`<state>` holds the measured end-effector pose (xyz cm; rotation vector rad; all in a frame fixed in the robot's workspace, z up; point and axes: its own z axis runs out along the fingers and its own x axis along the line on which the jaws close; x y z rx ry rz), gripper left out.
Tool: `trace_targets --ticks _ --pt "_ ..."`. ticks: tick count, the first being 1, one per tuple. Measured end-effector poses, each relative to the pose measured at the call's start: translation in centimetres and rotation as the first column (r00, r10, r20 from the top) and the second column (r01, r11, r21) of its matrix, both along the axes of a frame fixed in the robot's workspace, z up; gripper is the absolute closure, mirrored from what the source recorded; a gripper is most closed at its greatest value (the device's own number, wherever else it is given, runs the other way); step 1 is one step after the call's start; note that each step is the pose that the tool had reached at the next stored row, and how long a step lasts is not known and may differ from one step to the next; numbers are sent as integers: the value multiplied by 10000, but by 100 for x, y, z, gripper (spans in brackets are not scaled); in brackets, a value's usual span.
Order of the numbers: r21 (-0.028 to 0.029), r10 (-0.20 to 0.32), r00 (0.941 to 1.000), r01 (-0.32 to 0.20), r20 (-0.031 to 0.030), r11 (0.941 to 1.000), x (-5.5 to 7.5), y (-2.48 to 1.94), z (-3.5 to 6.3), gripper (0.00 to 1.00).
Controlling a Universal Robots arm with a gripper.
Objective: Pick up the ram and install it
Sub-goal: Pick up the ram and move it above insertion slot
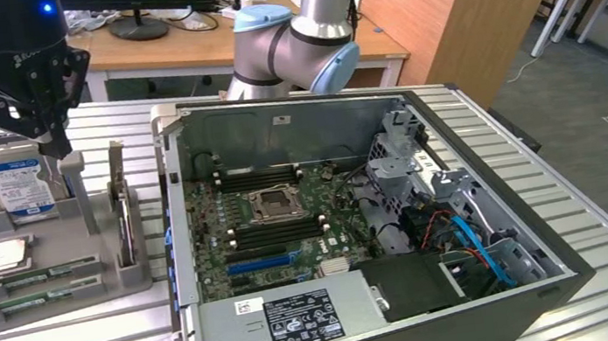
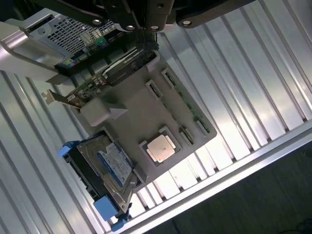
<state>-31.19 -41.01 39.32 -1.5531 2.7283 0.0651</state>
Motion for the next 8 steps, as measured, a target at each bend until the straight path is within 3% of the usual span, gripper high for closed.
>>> trace_targets --ticks 8 --pt "0 376 9993 -376 0 9993 0 0 0 90"
